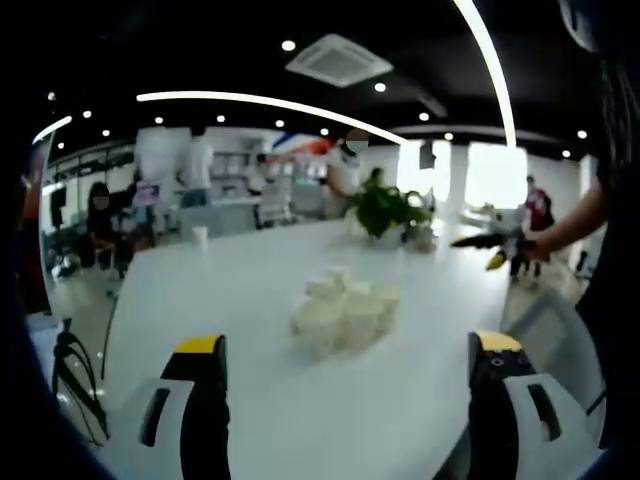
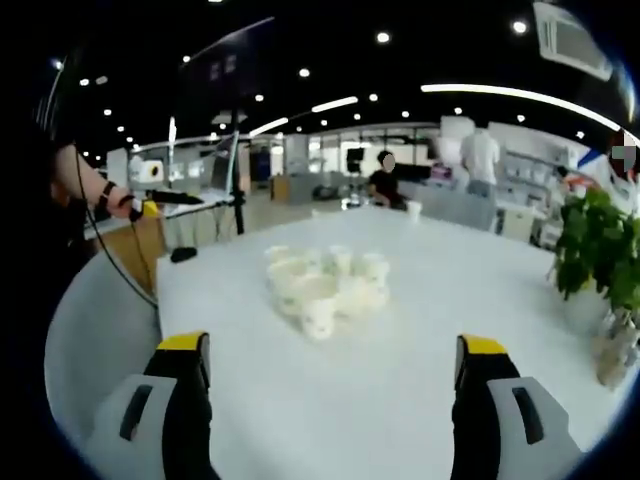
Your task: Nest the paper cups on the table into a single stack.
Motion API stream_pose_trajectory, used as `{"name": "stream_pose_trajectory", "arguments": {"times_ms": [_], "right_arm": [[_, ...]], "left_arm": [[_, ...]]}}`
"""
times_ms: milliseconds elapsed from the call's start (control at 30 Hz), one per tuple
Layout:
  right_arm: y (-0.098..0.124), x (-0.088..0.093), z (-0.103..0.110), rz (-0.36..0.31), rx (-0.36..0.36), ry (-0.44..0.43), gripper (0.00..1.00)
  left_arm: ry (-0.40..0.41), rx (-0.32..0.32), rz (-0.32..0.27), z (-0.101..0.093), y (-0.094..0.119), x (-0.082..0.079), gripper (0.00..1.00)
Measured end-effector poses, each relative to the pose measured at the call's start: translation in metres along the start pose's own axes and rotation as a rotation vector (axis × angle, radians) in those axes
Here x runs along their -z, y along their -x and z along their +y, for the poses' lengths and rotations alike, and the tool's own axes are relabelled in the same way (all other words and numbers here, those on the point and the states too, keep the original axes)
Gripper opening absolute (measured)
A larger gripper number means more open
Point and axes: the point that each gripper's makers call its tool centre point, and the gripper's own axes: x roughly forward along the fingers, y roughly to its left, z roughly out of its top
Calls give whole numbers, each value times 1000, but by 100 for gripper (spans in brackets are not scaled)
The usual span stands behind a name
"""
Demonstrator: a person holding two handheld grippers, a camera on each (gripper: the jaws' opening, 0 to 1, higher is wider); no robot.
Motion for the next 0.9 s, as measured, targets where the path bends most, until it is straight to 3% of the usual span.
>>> {"name": "stream_pose_trajectory", "arguments": {"times_ms": [900], "right_arm": [[-4, 2, 1, 11, -3, -4, 100]], "left_arm": [[-10, -6, -1, 3, -1, -2, 100]]}}
